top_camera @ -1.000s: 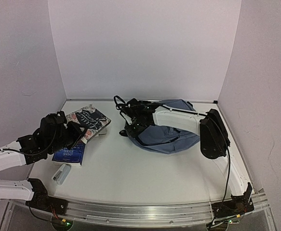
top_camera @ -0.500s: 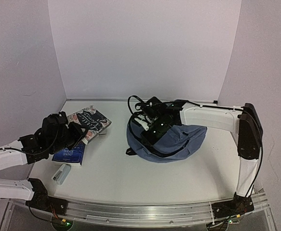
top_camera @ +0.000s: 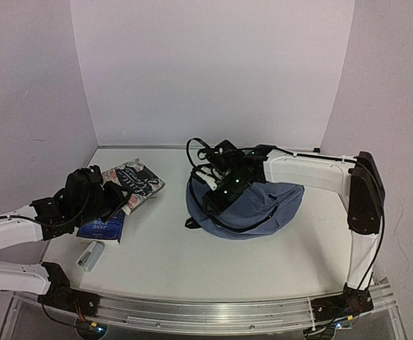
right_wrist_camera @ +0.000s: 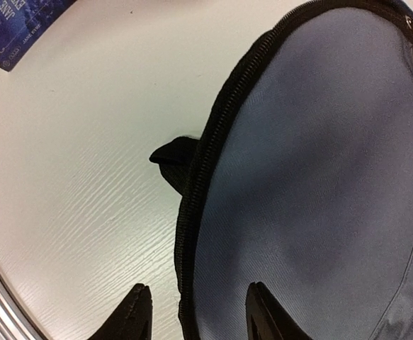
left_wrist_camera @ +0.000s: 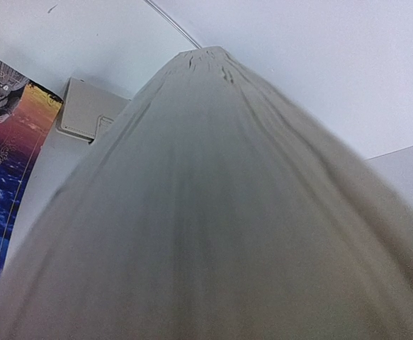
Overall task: Pack the student bag
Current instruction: Adjust the student bag at the center of the board, then place the book in the student bag.
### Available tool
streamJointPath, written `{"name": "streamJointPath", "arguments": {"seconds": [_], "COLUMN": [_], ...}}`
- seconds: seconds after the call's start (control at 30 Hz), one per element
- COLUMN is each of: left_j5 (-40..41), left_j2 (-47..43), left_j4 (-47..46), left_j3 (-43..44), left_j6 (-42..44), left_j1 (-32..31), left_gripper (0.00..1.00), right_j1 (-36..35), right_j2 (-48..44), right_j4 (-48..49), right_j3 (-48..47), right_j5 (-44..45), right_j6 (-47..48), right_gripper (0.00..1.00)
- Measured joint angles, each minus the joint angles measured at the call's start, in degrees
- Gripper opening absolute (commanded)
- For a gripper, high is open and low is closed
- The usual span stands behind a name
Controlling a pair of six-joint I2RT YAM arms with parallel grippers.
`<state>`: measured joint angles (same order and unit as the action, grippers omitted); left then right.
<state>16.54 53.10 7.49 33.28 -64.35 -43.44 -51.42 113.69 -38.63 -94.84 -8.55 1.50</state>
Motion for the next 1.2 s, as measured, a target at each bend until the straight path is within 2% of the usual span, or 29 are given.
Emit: {"name": "streamJointPath", "arguments": {"seconds": [0.23, 0.43, 0.5, 0.73, 0.93, 1.2], "left_j5": [-0.1, -0.1, 0.0, -0.4, -3.4, -17.2], "left_j2": [0.0, -0.2, -0.3, -0.1, 1.9, 8.4], "left_j4": [0.0, 0.1, 0.0, 0.0, -2.0, -12.4], "left_j3": [0.0, 0.0, 0.0, 0.0, 0.0, 0.2], "left_j6": [0.0, 0.0, 0.0, 0.1, 1.6, 5.9], "left_j1": [0.0, 0.0, 0.0, 0.0, 0.0, 0.0], "left_gripper": [0.00, 0.00, 0.00, 0.00, 0.00, 0.00], "right_j1": [0.0, 0.3, 0.7, 3.7, 6.5, 12.6], "right_j2": [5.0, 6.6, 6.6, 5.7, 1.2, -2.7], "right_j4": [-0.1, -1.3, -1.6, -2.0, -3.0, -3.2], "right_j3": [-4.1, -4.5, -5.2, -5.9, -6.2, -11.1], "right_j5": [0.8, 2.1, 2.0, -2.1, -4.6, -7.4], "right_j6": [-0.1, -0.4, -0.3, -0.5, -0.5, -2.2], "right_gripper": [0.38, 0.08, 0.03, 0.00, 0.00, 0.00]}}
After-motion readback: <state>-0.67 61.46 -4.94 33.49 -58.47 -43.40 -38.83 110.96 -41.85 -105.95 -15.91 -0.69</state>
